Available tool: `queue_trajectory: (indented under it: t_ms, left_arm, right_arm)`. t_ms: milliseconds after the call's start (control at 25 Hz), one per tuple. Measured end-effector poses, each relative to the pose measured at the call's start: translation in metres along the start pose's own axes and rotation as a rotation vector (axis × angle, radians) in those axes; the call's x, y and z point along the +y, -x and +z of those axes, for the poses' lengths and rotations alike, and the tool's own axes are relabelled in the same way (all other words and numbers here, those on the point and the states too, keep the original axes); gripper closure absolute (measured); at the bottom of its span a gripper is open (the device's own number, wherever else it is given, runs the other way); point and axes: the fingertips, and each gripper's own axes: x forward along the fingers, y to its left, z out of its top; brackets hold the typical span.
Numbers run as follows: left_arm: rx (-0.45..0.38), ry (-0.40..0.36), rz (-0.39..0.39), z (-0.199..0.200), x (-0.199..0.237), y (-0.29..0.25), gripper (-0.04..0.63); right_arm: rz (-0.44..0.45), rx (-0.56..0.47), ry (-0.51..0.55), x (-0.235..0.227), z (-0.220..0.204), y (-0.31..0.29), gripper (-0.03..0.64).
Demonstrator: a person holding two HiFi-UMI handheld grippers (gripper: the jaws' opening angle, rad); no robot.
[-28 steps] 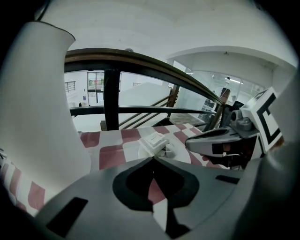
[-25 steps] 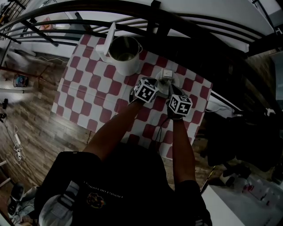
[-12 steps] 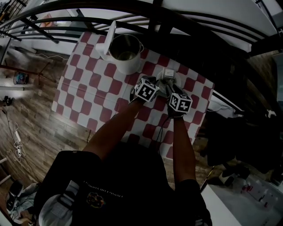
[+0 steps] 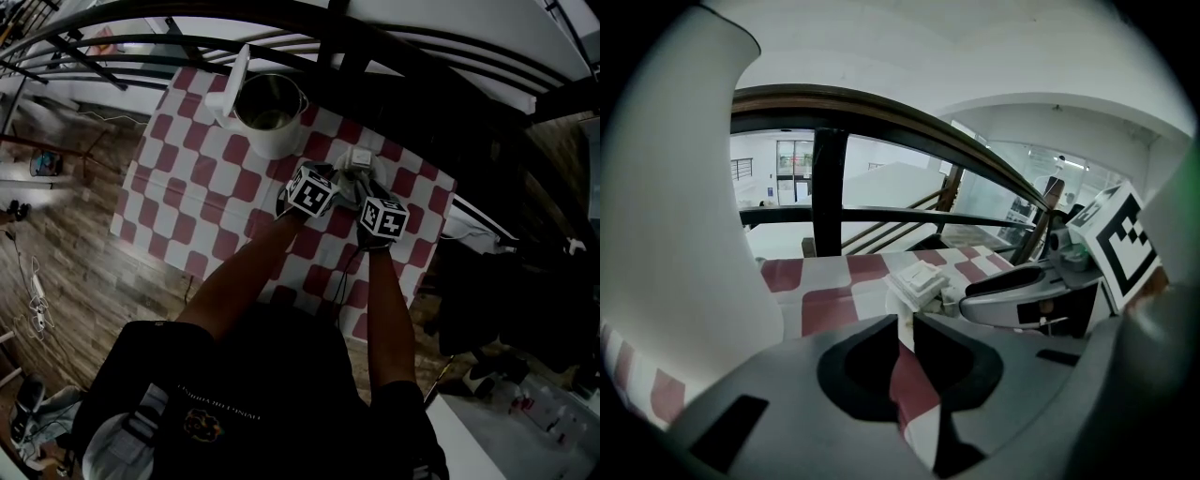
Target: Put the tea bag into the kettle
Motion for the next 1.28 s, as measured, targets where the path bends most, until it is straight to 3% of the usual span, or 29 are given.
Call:
queue_trajectory:
  t_ms: [40,160,200,240,640,680,720,760,920,960,1000,1280]
  left_arm:
    - [0.000,-0.005,0.004,0.000,0.000,0.000,0.582]
    - [-0.001,-0.007,0.007,-0.001,0.000,0.001,0.592]
    - [-0.001,-0.003,0.008,0.000,0.001,0.001,0.592]
    - [-0.001,0.000,0.010,0.000,0.002,0.002,0.592]
    - [-0.007,0.011,0.033,0.000,0.009,0.008,0.591]
    - [-0.007,0.011,0.032,0.000,0.008,0.008,0.592]
    - [-0.008,0.011,0.032,0.000,0.007,0.009,0.592]
    - [-0.008,0.011,0.031,0.000,0.007,0.009,0.592]
    - [-0.009,0.016,0.033,0.000,0.008,0.012,0.591]
    - [-0.009,0.016,0.035,0.000,0.008,0.013,0.591]
    - [-0.009,0.017,0.036,0.000,0.009,0.013,0.591]
    - [-0.019,0.016,0.047,0.002,0.012,0.018,0.591]
  right_arm:
    - [-0.002,0.003,0.000,0.000,0.000,-0.001,0.463]
    - [-0.023,0.015,0.016,-0.004,-0.002,-0.003,0.463]
    - [-0.036,0.014,0.035,-0.006,-0.002,-0.003,0.489]
    - [-0.042,0.007,0.054,-0.006,-0.001,-0.001,0.606]
    - [-0.035,-0.047,0.083,0.002,0.000,0.005,0.606]
    - [-0.027,-0.039,0.073,0.003,-0.001,0.002,0.576]
    - [-0.012,-0.021,0.053,0.004,-0.003,-0.001,0.428]
    - [0.004,0.000,0.034,0.005,-0.006,-0.005,0.373]
    - [-0.011,0.047,0.040,0.004,-0.014,-0.010,0.366]
    - [-0.034,0.049,0.055,0.001,-0.015,-0.008,0.383]
    - [-0.051,0.046,0.069,-0.001,-0.014,-0.006,0.588]
    - [-0.037,-0.034,0.084,0.001,-0.005,0.007,0.606]
